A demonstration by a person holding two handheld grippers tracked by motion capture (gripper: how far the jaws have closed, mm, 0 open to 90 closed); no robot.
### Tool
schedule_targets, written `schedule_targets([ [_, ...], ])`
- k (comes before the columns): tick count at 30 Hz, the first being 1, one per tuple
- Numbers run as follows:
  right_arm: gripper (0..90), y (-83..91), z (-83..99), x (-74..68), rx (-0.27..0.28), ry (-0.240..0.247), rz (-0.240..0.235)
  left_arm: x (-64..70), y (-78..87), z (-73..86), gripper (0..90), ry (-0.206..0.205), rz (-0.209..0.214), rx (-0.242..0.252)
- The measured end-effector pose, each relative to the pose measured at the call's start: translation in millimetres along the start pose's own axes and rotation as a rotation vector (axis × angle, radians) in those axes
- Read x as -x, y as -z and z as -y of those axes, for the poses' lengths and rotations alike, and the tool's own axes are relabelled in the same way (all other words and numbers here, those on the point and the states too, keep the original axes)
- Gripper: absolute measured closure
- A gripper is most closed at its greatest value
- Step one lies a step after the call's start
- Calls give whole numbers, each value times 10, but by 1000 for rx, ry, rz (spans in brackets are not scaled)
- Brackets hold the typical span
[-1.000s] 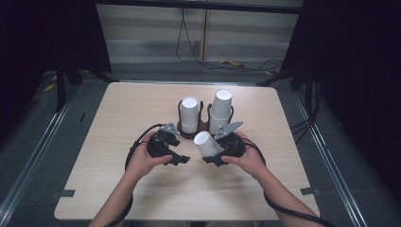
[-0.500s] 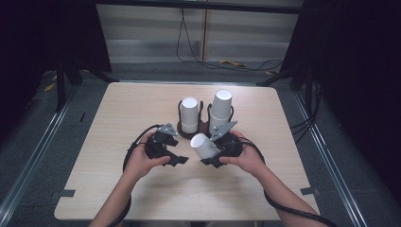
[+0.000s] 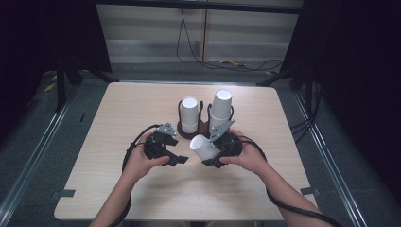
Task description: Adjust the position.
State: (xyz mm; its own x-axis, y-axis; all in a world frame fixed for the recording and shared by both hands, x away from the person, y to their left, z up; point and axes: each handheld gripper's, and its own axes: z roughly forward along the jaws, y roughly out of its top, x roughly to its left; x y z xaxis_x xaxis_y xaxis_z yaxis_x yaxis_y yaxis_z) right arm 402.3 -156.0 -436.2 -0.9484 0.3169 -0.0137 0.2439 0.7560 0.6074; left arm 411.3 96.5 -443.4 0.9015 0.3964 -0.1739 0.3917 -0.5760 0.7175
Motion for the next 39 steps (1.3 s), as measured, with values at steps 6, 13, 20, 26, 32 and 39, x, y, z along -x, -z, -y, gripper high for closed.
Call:
schedule_targets([
  [6,239,19,-9,24,-22,11,-15,-21,5,28,176,7,-1,-10],
  [13,239,52,-55,38,-55,35,-14,-22,-15,34,176,3,8,2],
  [20,242,53,-90,25,-97,66,-19,1,9,14,176,-7,14,1],
  [26,244,61,-132,16,-119,85,-20,7,6,12,176,-4,24,17],
  [32,244,70,-167,25,-137,112,-26,8,26,8,176,-5,24,28],
  [39,244,83,-195,7,-172,111,-30,12,26,13,176,-8,28,26],
])
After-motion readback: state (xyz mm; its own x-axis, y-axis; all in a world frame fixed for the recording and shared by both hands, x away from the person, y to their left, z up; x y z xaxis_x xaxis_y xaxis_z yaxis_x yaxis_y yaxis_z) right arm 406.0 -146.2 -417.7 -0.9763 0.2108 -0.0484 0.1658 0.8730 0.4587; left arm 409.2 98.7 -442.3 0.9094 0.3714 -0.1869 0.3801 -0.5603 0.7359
